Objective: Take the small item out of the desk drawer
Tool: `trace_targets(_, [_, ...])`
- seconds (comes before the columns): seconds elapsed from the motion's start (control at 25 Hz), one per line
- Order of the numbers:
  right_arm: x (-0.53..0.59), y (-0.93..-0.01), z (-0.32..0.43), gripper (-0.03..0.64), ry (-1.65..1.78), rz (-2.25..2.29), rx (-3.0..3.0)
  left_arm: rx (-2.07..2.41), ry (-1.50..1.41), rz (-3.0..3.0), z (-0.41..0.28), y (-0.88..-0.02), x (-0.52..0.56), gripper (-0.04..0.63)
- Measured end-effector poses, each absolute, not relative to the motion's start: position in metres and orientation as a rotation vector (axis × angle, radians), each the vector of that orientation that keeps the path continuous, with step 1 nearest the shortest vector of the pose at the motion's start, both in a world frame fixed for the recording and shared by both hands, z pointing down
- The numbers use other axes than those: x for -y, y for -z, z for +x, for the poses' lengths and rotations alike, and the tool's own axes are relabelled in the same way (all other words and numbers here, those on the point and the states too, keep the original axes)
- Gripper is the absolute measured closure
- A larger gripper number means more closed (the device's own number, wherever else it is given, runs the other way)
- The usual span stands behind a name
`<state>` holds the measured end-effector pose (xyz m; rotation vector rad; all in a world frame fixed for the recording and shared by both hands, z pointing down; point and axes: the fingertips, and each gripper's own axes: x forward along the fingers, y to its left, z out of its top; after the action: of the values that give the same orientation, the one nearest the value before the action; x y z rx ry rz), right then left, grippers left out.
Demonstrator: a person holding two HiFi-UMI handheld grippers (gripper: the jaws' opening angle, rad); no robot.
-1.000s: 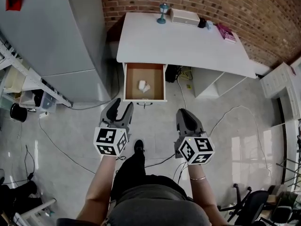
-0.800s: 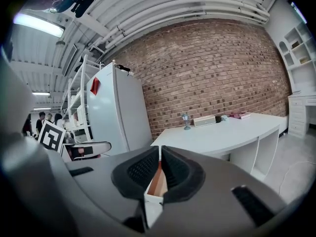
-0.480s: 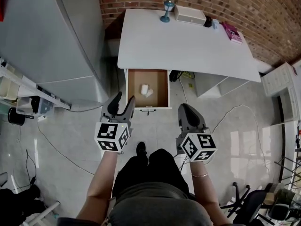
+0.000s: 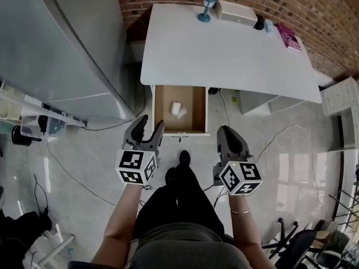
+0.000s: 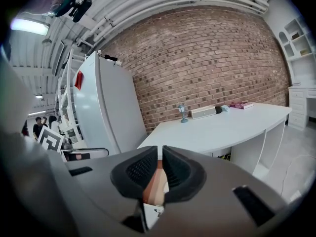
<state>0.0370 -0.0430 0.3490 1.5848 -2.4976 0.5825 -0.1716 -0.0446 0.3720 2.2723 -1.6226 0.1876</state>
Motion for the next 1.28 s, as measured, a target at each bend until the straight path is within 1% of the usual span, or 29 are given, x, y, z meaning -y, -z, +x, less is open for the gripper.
trace_targets(0.8, [0.117, -0.428, 0.05, 0.581, -0.779, 1.513, 2.409, 1.532, -0.426, 2.095, -0.141, -0.472, 0.126, 0.393])
trace_targets(1.28, [0.133, -0.467, 0.062, 0.581, -0.861, 1.491, 2.354, 1.476, -0.564, 2.015, -0.134, -0.529, 0.159, 0.393])
